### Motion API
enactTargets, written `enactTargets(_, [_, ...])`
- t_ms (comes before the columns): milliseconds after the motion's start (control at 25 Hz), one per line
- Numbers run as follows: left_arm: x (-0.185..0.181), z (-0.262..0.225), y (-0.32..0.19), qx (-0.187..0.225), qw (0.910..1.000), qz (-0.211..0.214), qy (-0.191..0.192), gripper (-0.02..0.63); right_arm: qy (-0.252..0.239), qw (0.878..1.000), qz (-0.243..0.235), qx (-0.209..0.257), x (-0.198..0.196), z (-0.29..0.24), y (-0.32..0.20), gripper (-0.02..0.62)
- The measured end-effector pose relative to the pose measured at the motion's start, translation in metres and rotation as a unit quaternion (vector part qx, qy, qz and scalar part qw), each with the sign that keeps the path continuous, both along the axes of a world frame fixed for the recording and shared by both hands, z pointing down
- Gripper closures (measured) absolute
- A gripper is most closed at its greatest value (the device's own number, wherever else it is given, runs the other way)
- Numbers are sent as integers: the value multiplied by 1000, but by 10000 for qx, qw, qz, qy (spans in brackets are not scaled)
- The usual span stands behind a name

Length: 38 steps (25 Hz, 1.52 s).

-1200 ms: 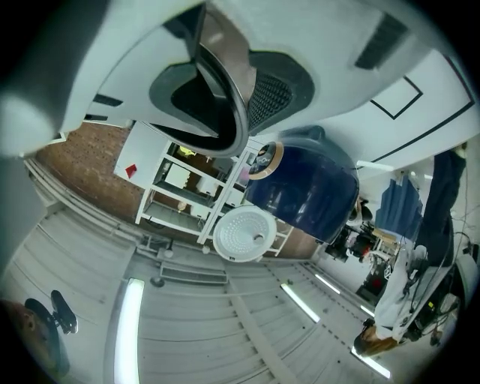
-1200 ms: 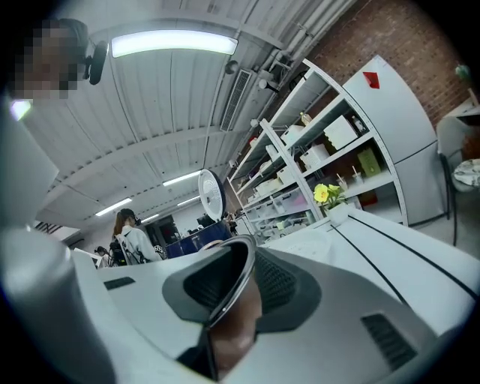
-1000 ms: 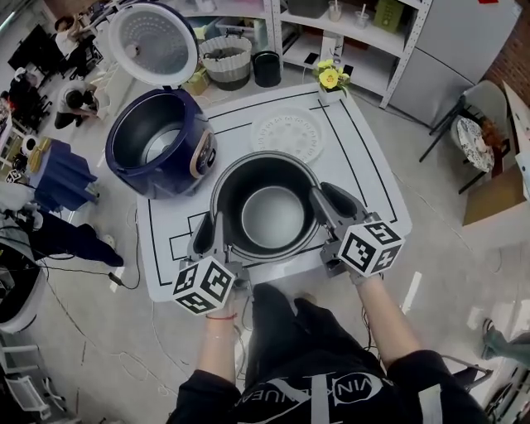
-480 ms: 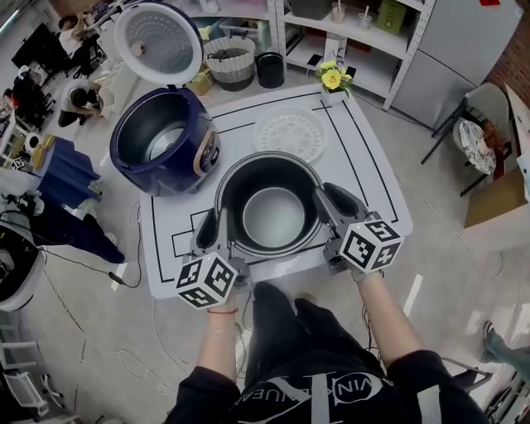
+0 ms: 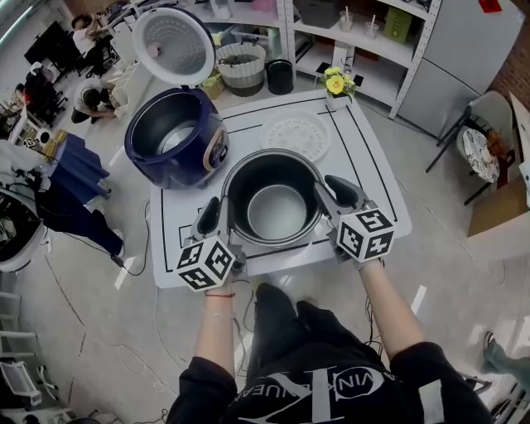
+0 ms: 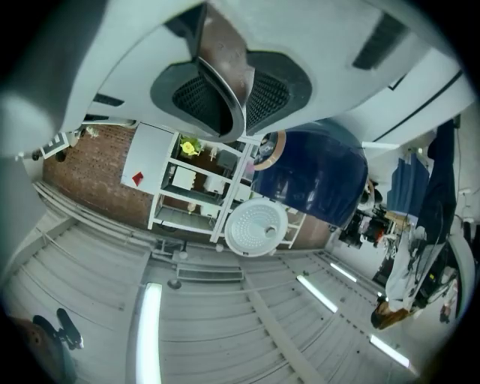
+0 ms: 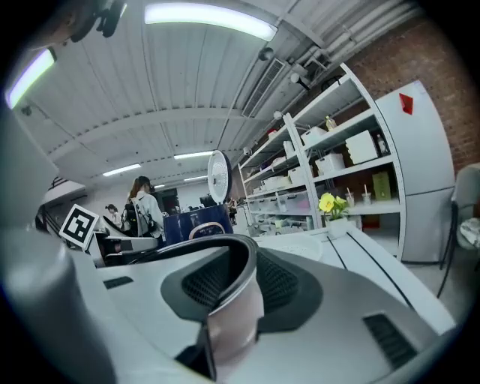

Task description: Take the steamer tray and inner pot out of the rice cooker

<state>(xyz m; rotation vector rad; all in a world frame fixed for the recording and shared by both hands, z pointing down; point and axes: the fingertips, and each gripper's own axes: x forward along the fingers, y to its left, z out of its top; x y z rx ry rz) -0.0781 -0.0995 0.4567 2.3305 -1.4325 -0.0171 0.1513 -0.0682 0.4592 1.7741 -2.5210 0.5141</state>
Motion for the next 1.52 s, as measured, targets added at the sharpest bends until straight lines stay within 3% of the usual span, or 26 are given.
enactTargets(360, [-44,-50,13,816,9950,-444,-368,578,203,9968,-518,578,-24,-43,8,588])
enactTargets(640, [-66,-78,44,1316,9858,-611,-845,597,293,9925,-925,741,-48,-64,25,597])
enactTargets(1080, [-95,-106,67,1586,9812,-610,-919,597,224,9886,-1047,1054,-86,-93,48,597])
enactTargets(1520, [-109,-116,68,1694,9798,-701,-798,597,131,9904,-893,1046,-101,-98,54,597])
